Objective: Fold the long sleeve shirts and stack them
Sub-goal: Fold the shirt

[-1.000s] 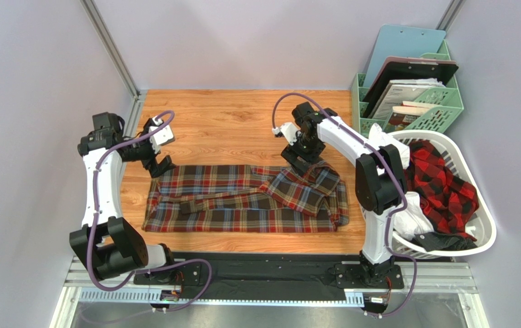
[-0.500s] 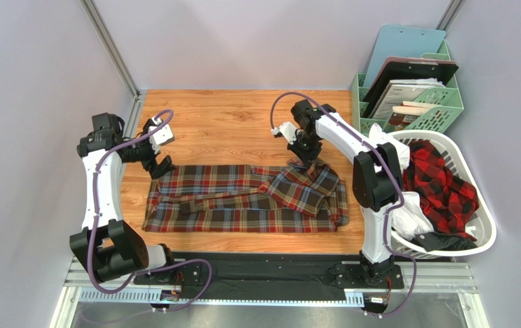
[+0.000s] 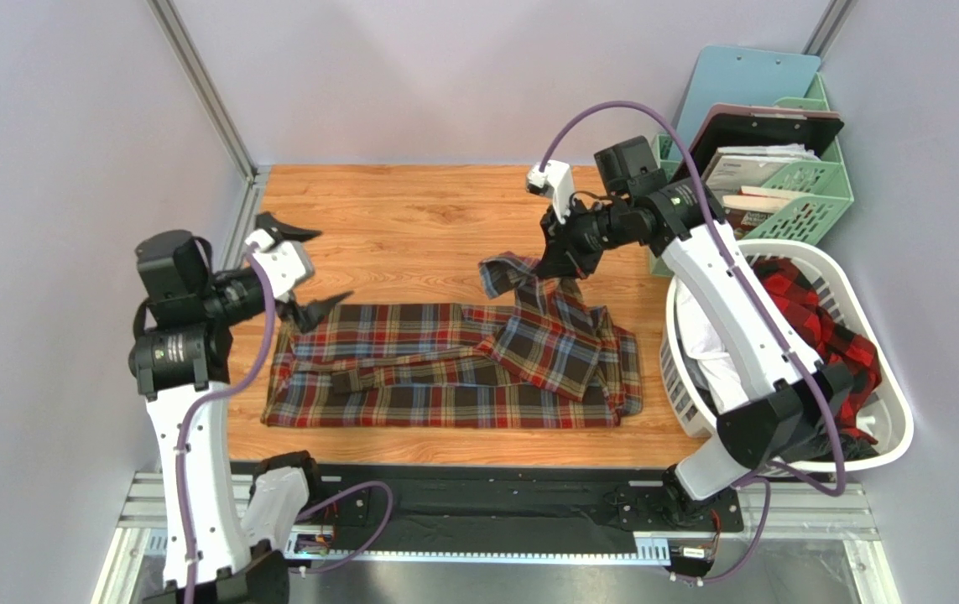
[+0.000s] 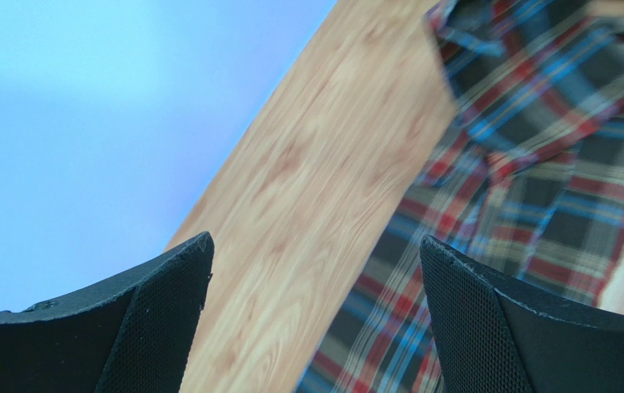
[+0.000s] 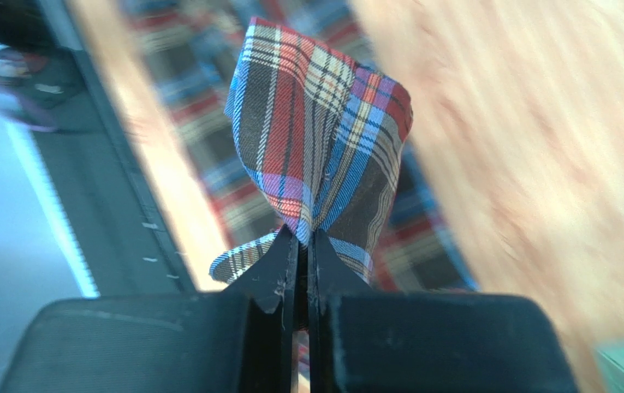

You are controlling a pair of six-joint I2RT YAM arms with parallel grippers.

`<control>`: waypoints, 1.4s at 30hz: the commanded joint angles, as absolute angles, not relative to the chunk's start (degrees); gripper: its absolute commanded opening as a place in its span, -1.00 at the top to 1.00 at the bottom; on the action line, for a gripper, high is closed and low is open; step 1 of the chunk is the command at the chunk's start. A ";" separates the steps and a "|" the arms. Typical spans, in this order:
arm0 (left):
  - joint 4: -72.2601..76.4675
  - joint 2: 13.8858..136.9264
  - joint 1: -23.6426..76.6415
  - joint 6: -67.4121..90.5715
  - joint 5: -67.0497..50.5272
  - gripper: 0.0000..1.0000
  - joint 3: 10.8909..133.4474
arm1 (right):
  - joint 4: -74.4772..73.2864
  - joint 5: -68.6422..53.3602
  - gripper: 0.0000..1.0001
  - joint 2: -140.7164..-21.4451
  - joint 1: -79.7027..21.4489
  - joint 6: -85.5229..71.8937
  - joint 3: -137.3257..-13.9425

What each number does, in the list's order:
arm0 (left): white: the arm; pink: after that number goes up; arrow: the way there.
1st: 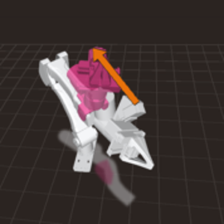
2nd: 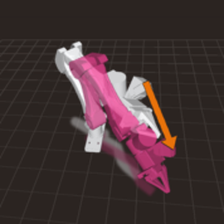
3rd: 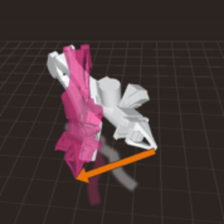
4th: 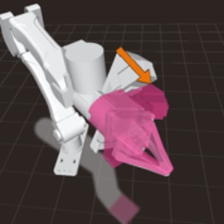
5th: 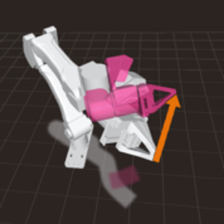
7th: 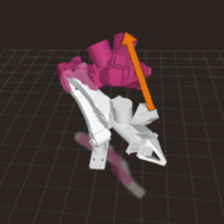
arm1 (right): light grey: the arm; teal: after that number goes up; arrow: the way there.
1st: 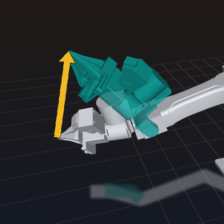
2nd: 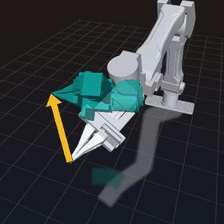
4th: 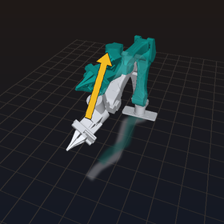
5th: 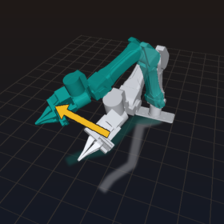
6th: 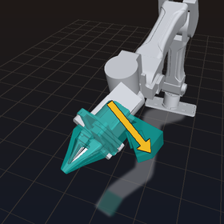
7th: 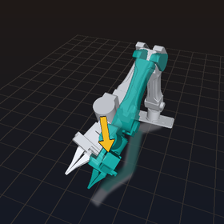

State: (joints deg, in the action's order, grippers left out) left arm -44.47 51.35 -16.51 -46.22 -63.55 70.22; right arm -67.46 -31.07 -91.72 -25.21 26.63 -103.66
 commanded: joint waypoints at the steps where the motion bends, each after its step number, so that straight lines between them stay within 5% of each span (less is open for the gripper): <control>1: -40.87 47.82 -5.48 -42.89 -64.79 -0.98 66.37 | -62.15 -46.48 1.00 -86.23 -25.58 21.36 -97.83; 11: -29.20 44.55 29.58 -50.17 -39.94 -0.98 57.13 | -55.72 -57.92 1.00 -78.32 -28.03 19.51 -86.24; 20: -23.56 52.55 41.91 -56.86 -32.34 -0.98 56.87 | -54.84 -56.51 1.00 -74.36 -32.96 19.78 -81.39; 30: -25.13 57.83 47.19 -53.53 -33.31 -0.12 60.64 | -54.76 -53.09 0.98 -72.16 -36.38 21.53 -79.28; 33: -26.89 57.83 48.86 -53.09 -33.75 -0.08 61.34 | -54.41 -52.56 0.98 -71.89 -36.83 21.62 -78.75; 38: -28.30 57.66 50.19 -50.10 -32.61 -0.31 62.31 | -53.88 -52.65 0.98 -71.54 -37.00 21.36 -78.66; 41: -29.44 57.22 50.27 -49.57 -32.34 -0.06 62.40 | -53.88 -52.47 0.98 -71.46 -37.09 21.27 -78.66; 42: -29.97 57.13 50.27 -49.40 -32.43 0.18 62.75 | -53.96 -52.47 0.98 -71.28 -37.26 21.27 -78.66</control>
State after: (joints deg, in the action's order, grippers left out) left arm -28.10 58.15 50.04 -51.68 -32.23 60.31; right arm -56.23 -52.45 -73.41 -36.73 20.38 -78.63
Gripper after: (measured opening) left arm 0.547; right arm 0.013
